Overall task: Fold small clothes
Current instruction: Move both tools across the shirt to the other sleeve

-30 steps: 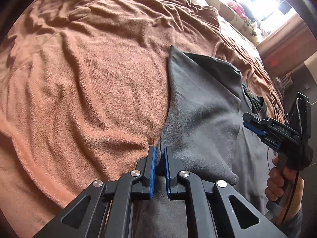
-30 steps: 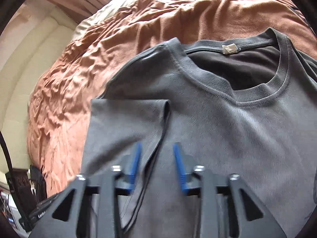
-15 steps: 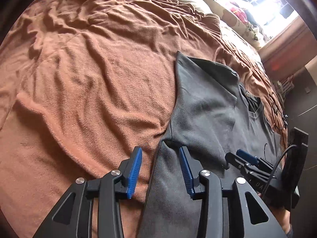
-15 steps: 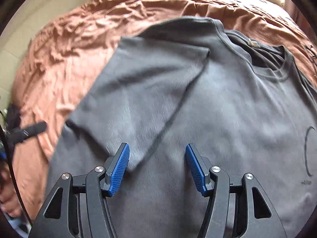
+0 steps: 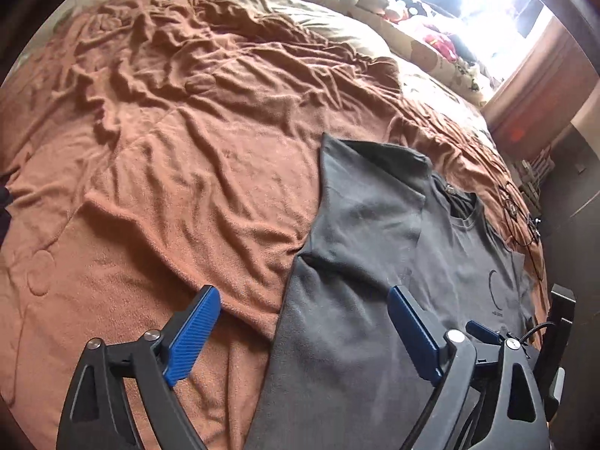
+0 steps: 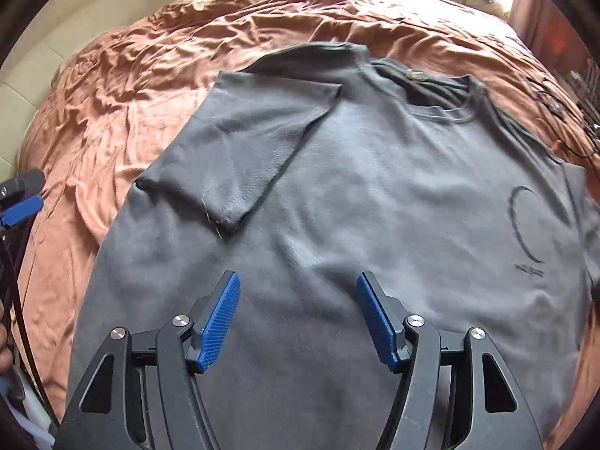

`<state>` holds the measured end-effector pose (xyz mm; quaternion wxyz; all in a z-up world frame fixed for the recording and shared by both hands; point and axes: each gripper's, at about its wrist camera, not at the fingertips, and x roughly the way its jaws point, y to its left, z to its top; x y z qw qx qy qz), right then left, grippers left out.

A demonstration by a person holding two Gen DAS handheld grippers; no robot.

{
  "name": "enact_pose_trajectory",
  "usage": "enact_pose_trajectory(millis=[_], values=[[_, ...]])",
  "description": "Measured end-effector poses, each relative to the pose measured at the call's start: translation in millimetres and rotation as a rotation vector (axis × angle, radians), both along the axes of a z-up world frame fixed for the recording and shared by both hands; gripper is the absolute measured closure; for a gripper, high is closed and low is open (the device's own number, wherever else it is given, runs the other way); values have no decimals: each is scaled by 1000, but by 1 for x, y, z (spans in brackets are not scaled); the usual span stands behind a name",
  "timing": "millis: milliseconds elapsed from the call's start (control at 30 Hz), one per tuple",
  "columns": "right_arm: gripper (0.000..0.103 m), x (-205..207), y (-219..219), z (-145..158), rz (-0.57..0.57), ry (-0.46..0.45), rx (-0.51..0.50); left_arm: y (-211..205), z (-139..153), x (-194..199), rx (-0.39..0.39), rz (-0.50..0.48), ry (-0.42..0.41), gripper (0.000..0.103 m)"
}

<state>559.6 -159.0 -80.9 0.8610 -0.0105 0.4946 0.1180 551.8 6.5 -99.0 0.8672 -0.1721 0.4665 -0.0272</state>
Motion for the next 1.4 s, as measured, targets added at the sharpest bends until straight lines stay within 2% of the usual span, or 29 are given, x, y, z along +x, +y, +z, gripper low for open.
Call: enact_pose_trajectory(millis=[100,267,367,533,633,733,833,1000,1033,1200,1400], values=[[40,-26,-20,17,-36,-39,-9,-16,16,-6,18,-44,-50,0],[39,-73,-64,41,-120,-93,43,-47,30,-11,34,-117,-46,0],[39,-100,-89,54,-147,-135,74,-66,39,-19,30,-150,-80,0],[39,-137,-127,70,-182,-187,95,-99,50,-27,-7,-224,-111,0],[39,-158,-147,77,-184,-225,130,-114,56,-30,-79,-245,-122,0],[38,-168,-166,80,-190,-216,156,-129,59,-32,-136,-263,-130,0],[23,-180,-181,86,-202,-252,174,-150,61,-31,-137,-291,-123,0],[10,-207,-212,95,-189,-325,329,-184,67,-33,-122,-337,-137,0],[1,-211,-218,94,-187,-337,342,-192,68,-33,-123,-347,-139,0],[0,-228,-241,86,-180,-330,419,-223,70,-31,-120,-393,-141,0],[0,-227,-275,68,-221,-264,432,-260,68,-29,-109,-447,-140,0]])
